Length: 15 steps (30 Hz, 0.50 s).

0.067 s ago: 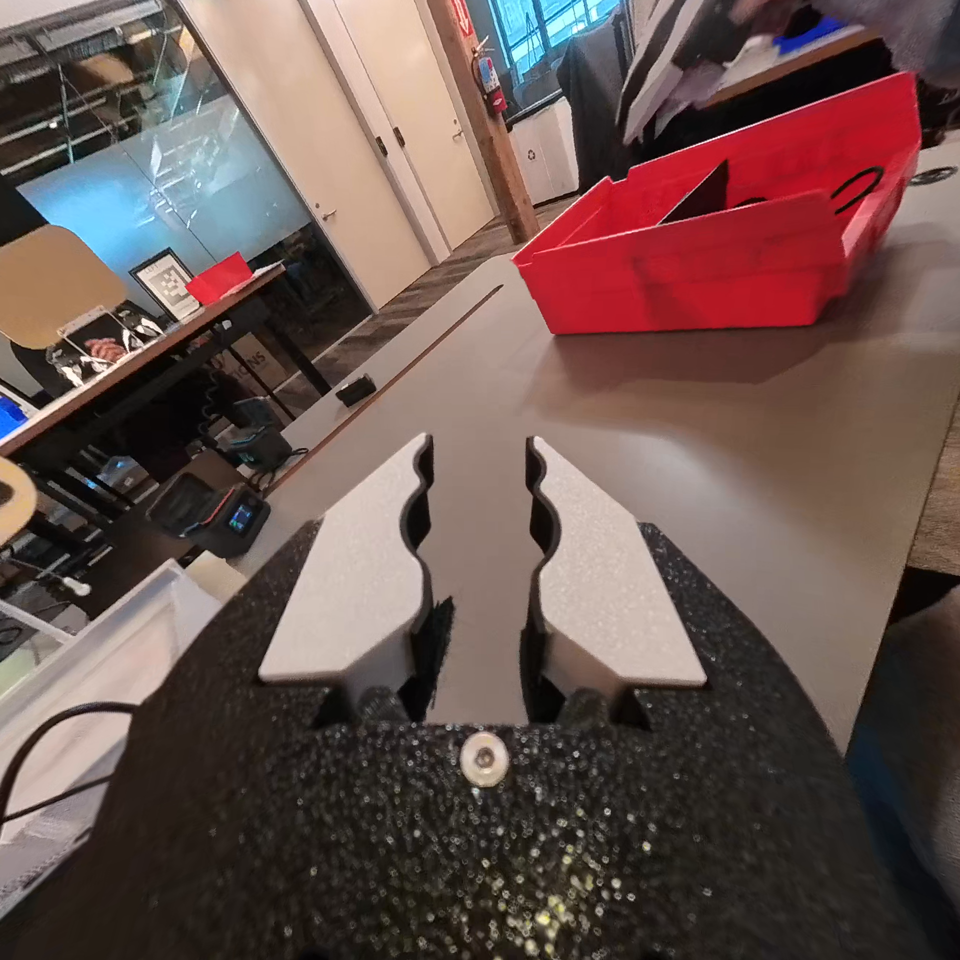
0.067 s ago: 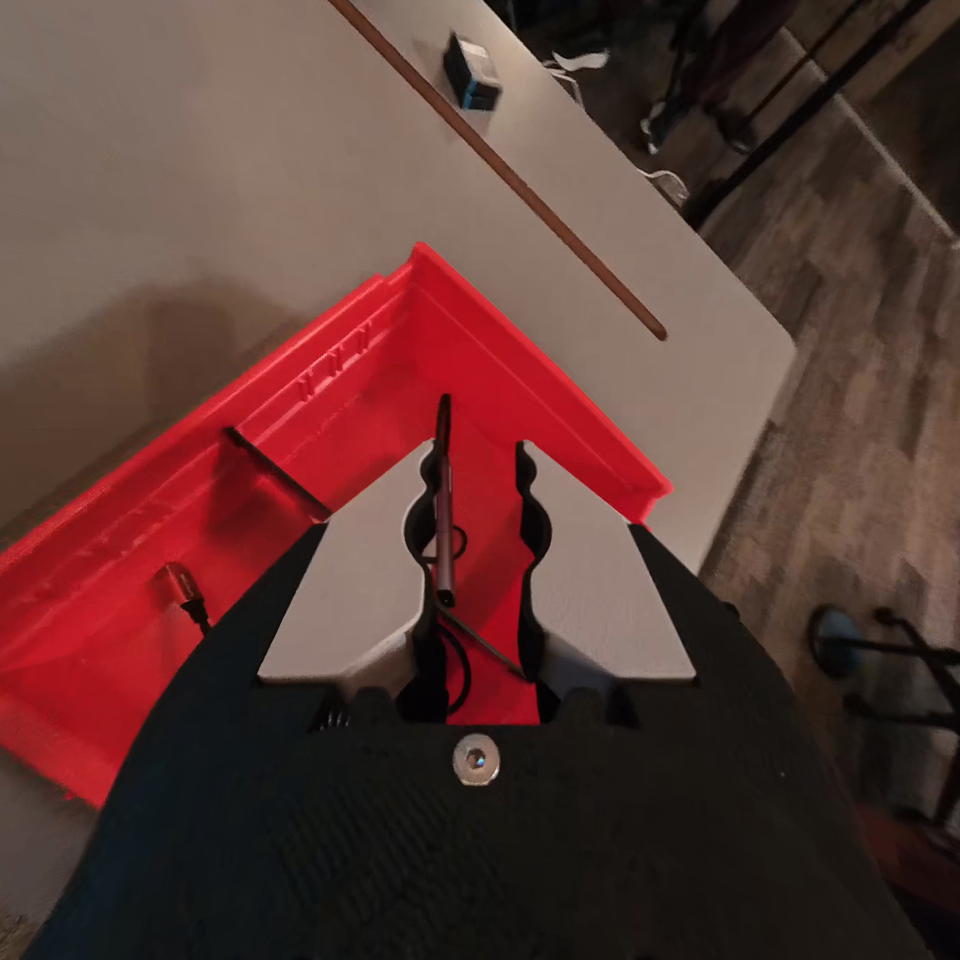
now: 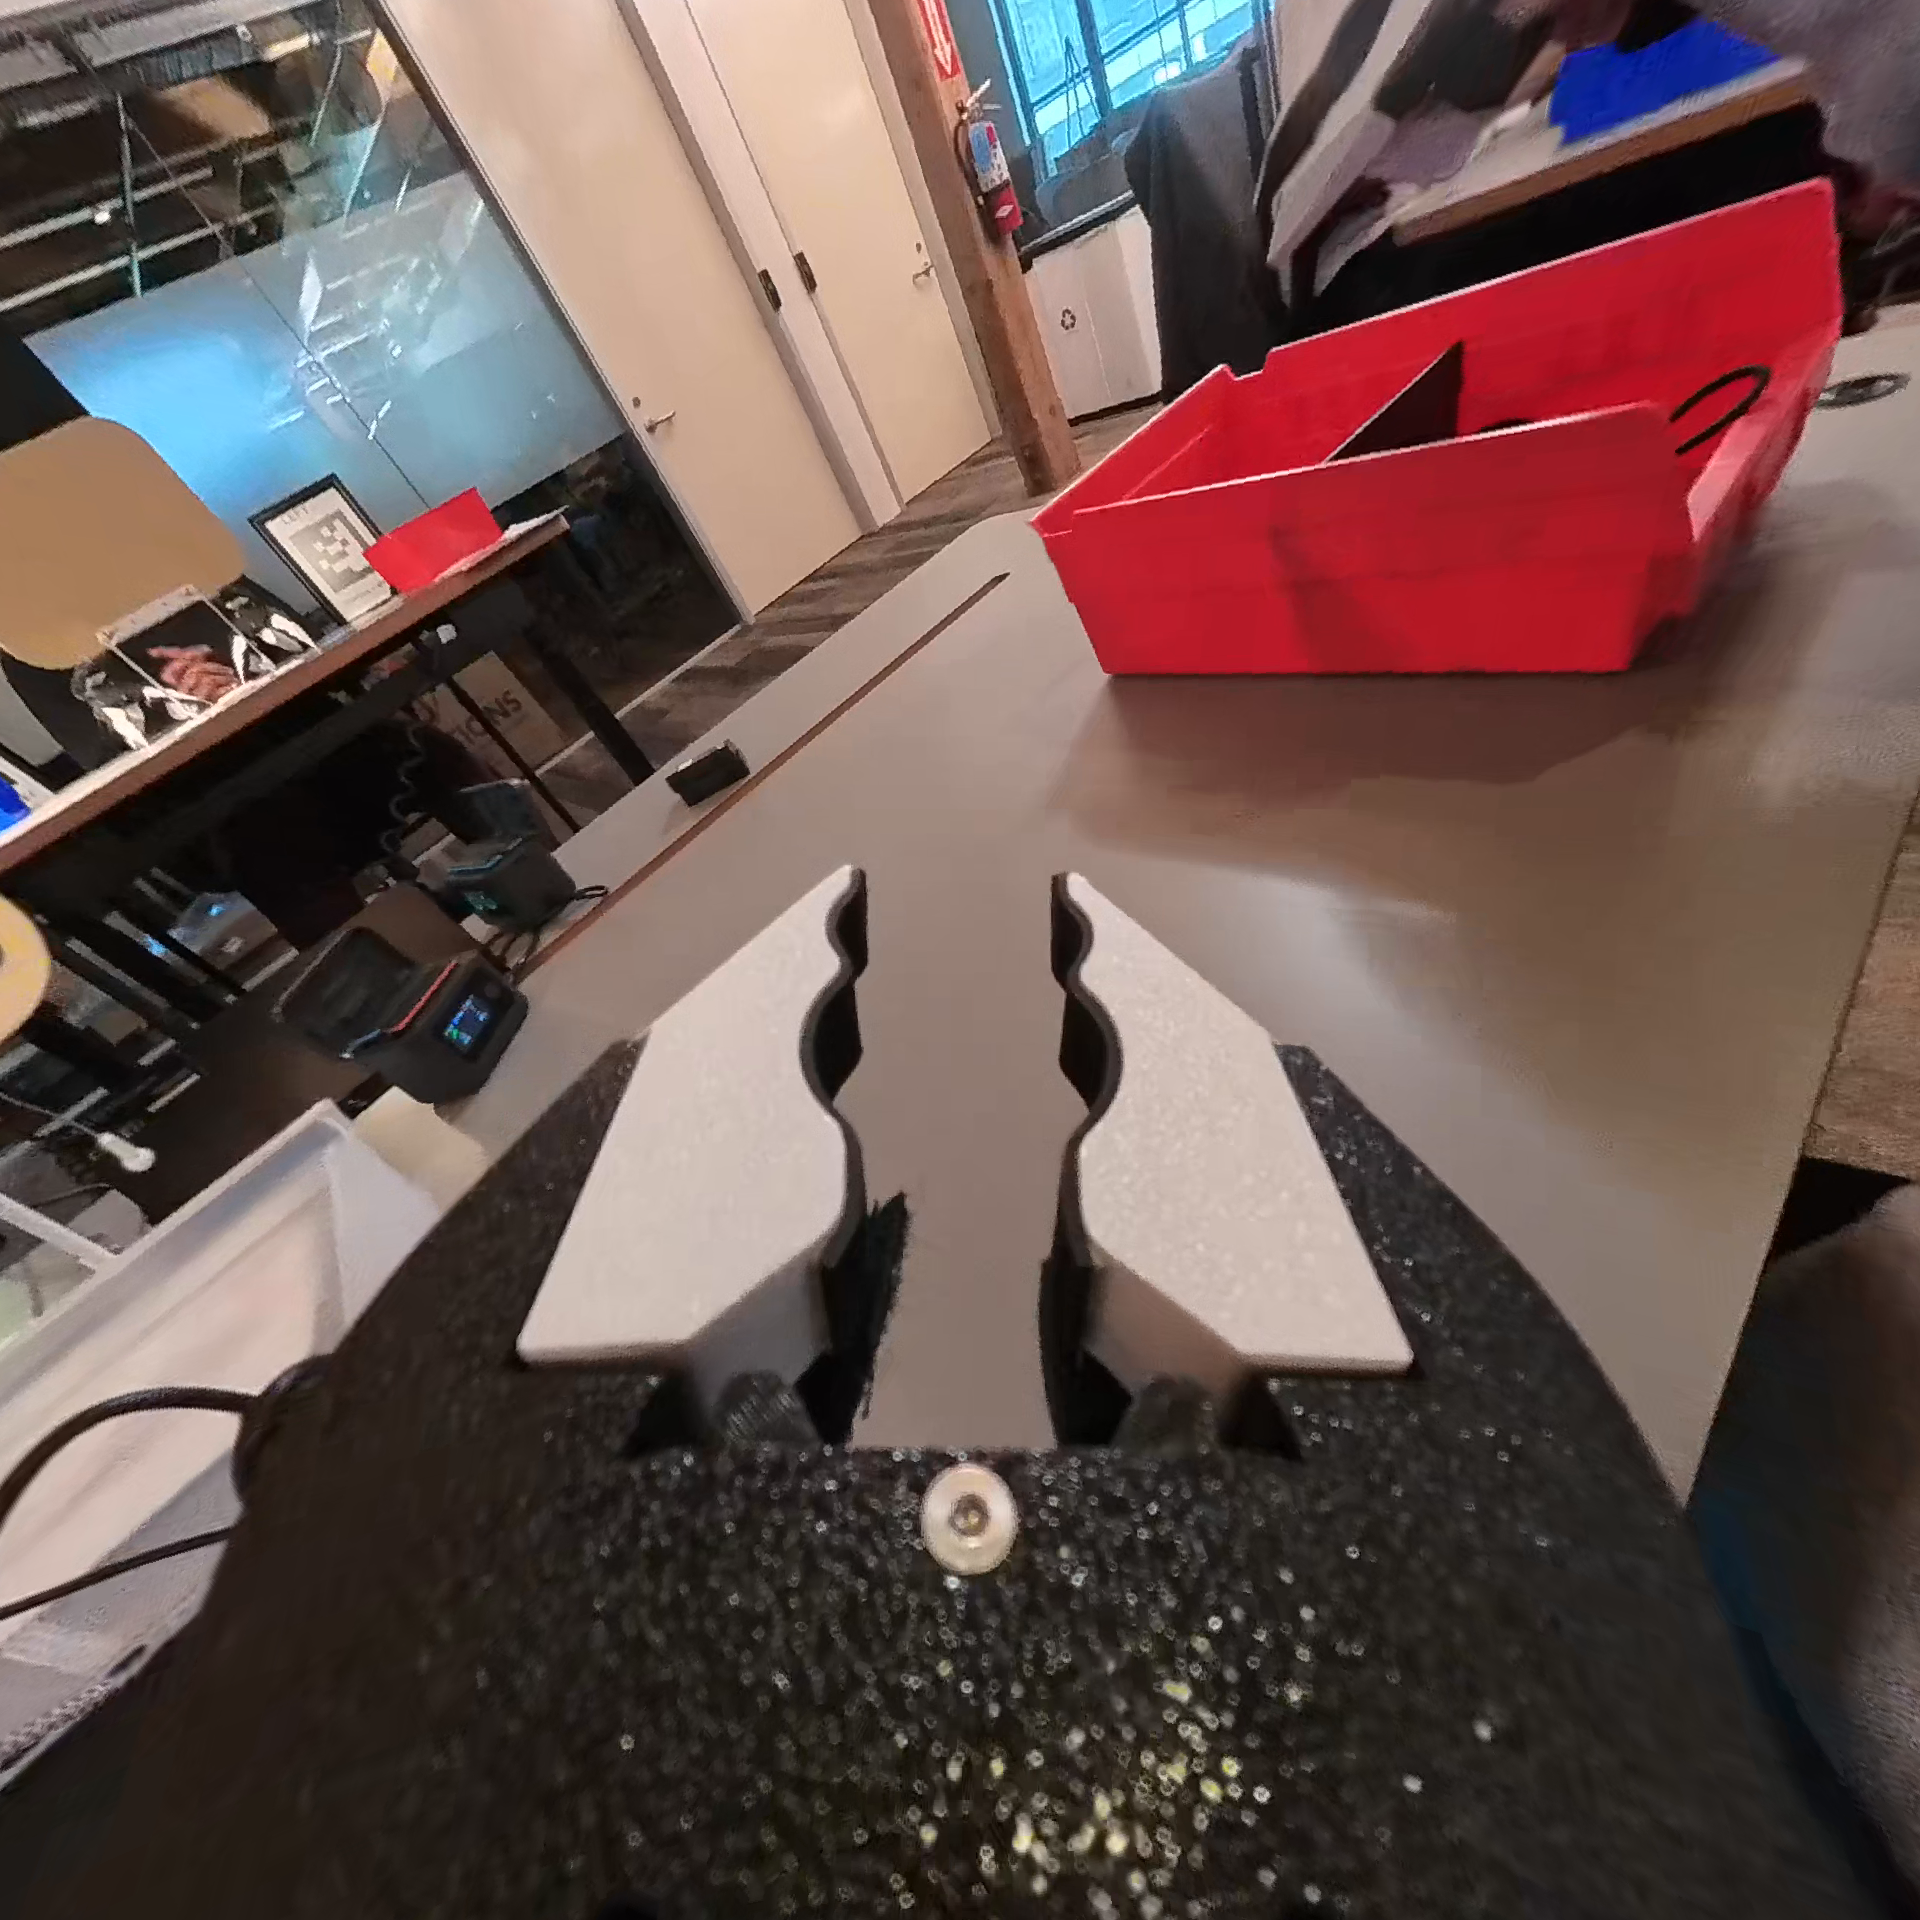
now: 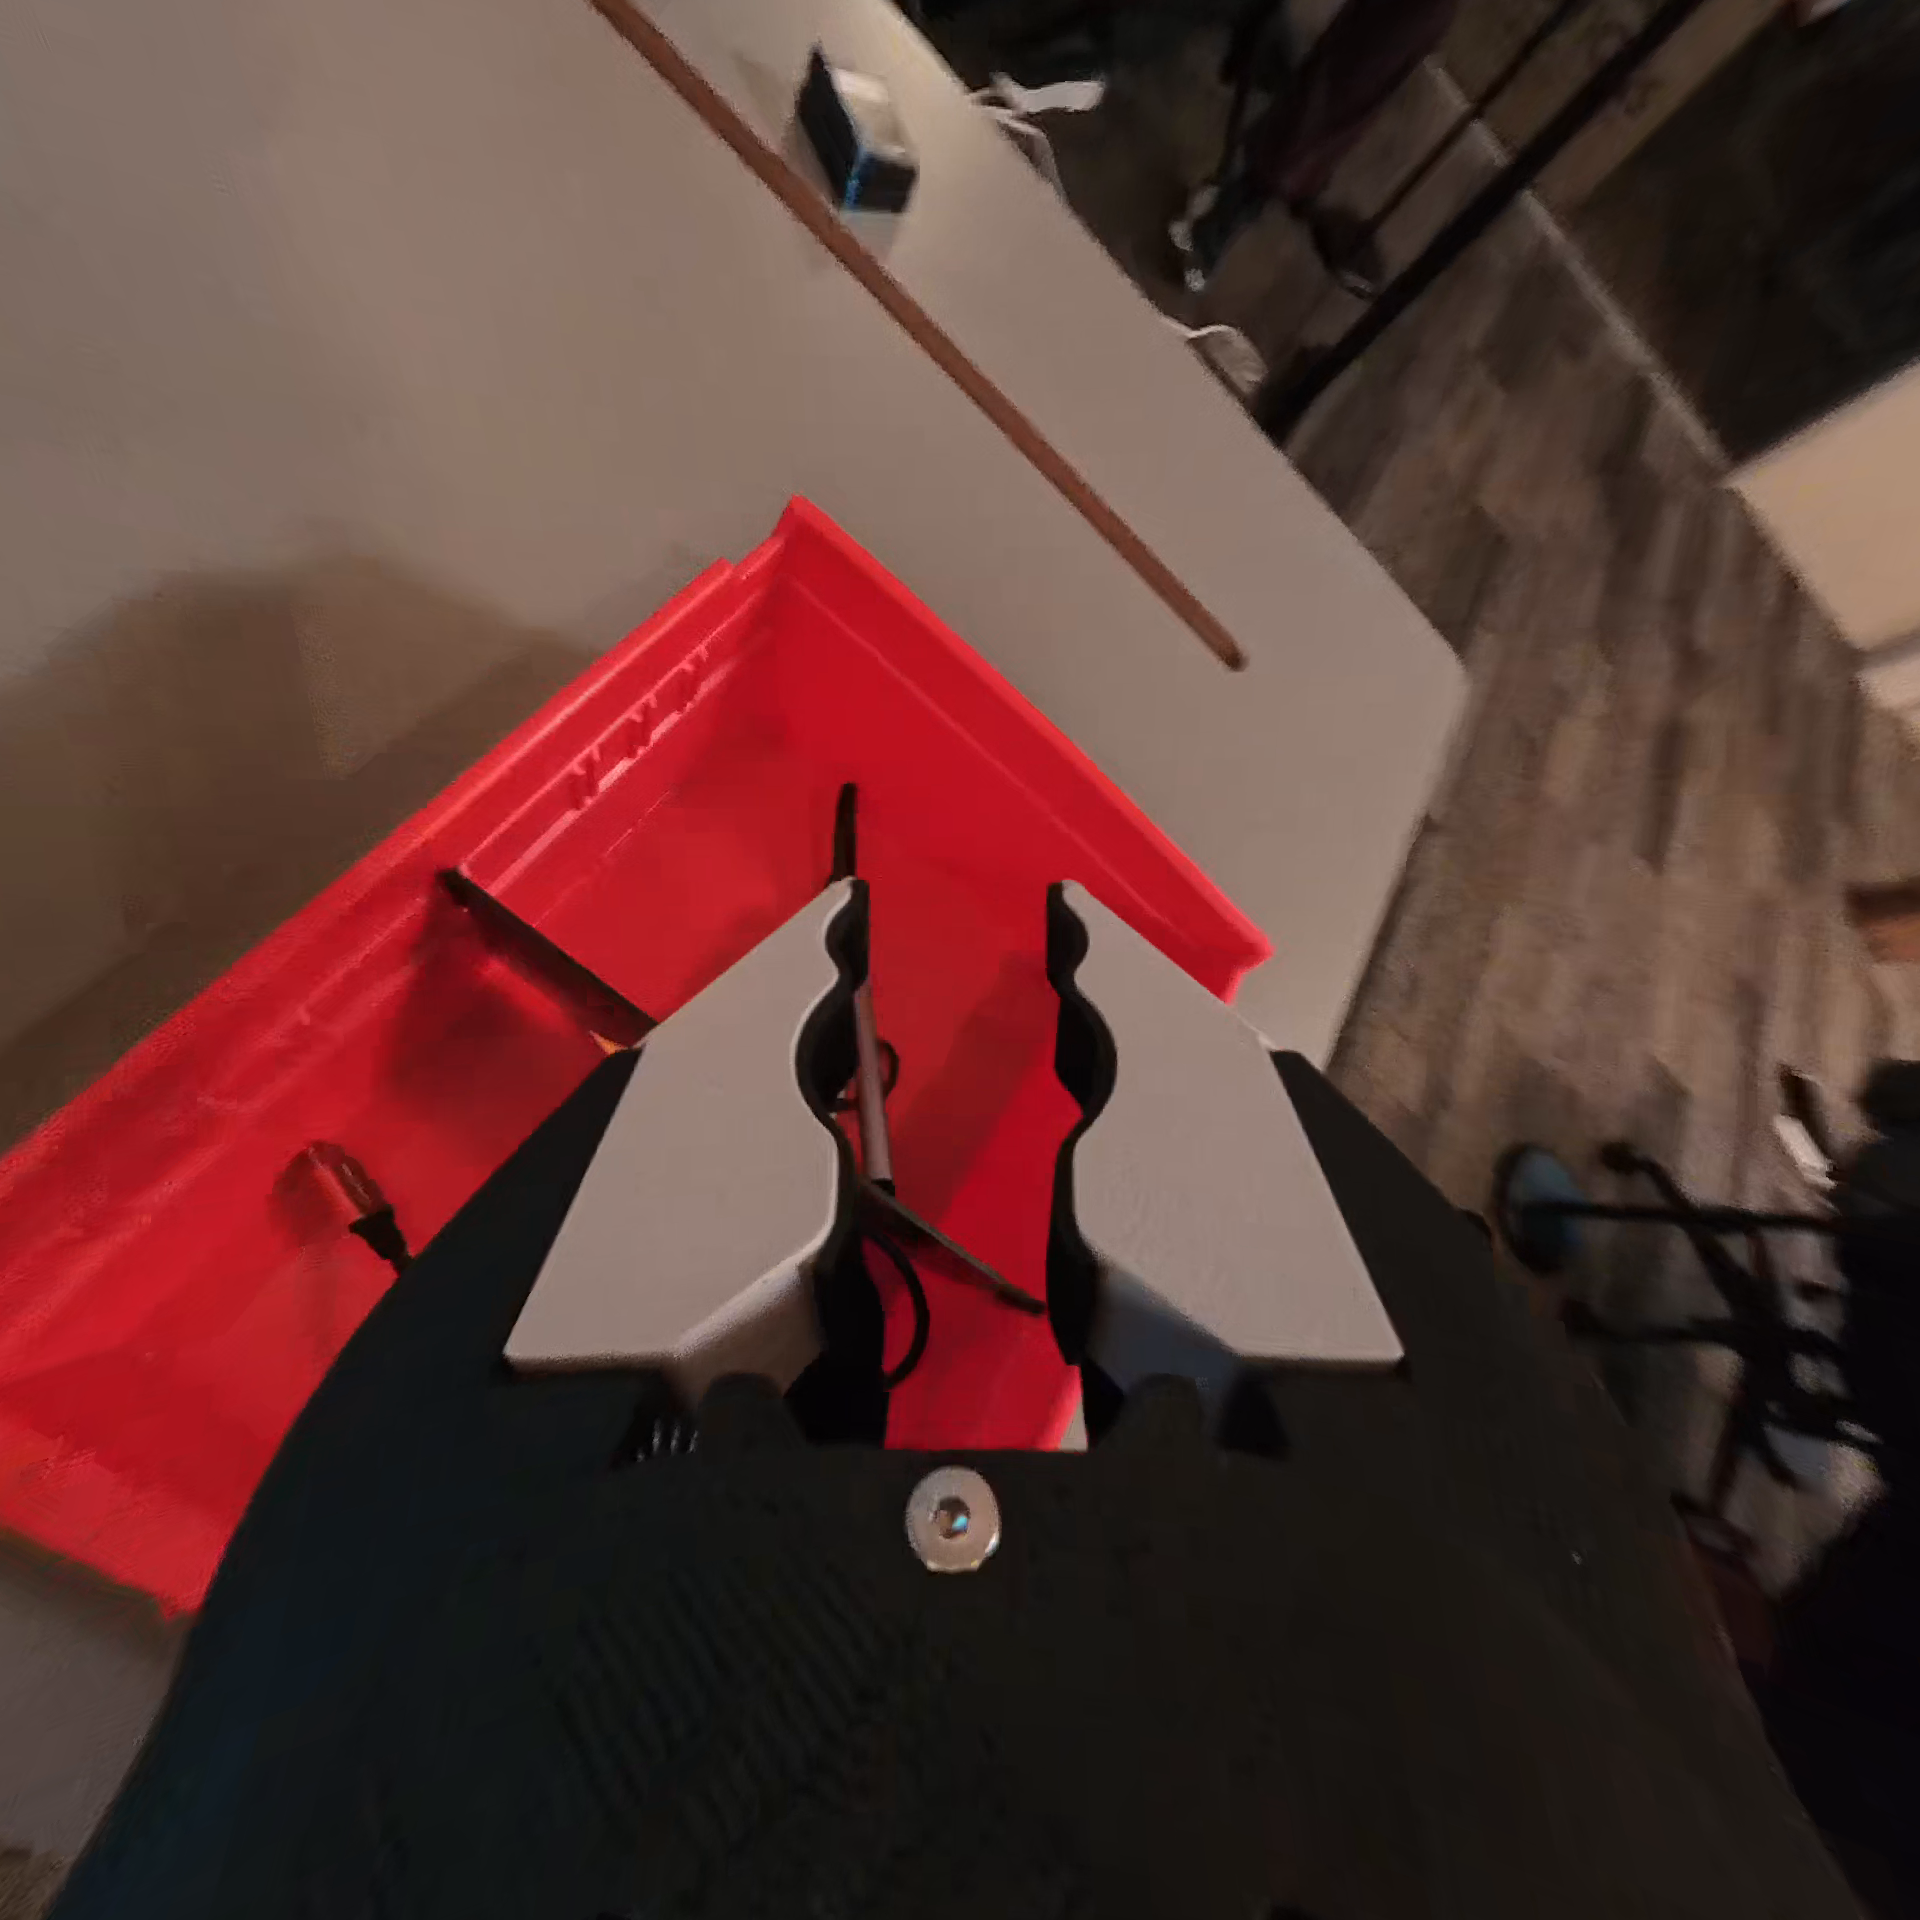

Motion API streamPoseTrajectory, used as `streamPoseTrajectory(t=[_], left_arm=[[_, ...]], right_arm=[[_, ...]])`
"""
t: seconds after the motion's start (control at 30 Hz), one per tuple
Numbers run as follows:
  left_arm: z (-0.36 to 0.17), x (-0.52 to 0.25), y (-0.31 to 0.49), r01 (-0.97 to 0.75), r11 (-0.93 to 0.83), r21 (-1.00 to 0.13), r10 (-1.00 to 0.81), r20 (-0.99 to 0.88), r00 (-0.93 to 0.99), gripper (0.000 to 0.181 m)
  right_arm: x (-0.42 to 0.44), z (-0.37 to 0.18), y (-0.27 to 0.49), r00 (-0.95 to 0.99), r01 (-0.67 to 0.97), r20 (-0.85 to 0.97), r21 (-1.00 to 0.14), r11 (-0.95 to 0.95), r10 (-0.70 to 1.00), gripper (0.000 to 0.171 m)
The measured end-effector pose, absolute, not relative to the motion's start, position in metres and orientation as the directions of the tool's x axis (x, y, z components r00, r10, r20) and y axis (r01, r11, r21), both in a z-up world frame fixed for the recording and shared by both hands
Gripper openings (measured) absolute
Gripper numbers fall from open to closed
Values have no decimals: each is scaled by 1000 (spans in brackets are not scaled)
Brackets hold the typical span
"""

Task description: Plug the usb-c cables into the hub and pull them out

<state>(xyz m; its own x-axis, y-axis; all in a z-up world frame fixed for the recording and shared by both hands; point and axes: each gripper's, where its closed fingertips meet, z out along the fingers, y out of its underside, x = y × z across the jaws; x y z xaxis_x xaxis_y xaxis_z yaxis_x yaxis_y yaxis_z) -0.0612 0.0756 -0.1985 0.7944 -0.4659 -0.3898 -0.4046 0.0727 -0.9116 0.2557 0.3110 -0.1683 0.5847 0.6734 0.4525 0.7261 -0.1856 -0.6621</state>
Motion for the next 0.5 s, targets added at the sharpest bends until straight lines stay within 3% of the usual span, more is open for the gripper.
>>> streamPoseTrajectory(t=[0.1, 0.23, 0.37, 0.5], left_arm=[[-195, -63, 77, -362, 63, -930, -468, -348, 812, 33], [-185, -75, 76, -359, 35, -933, -440, -337, 832, 32], [-169, -110, 69, -419, -28, -908, -370, -380, 848, 32], [-152, -189, 70, -541, -177, -822, -220, -503, 836, 27]], right_arm=[[213, -128, 276, 596, 699, 542, -713, -51, 593, 34], [114, -94, 216, 545, 531, 531, -818, 223, 649, 33], [35, -105, 202, 510, 284, 381, -921, 267, 771, 32], [-20, -142, 219, 515, 130, 315, -948, 290, 797, 29]])
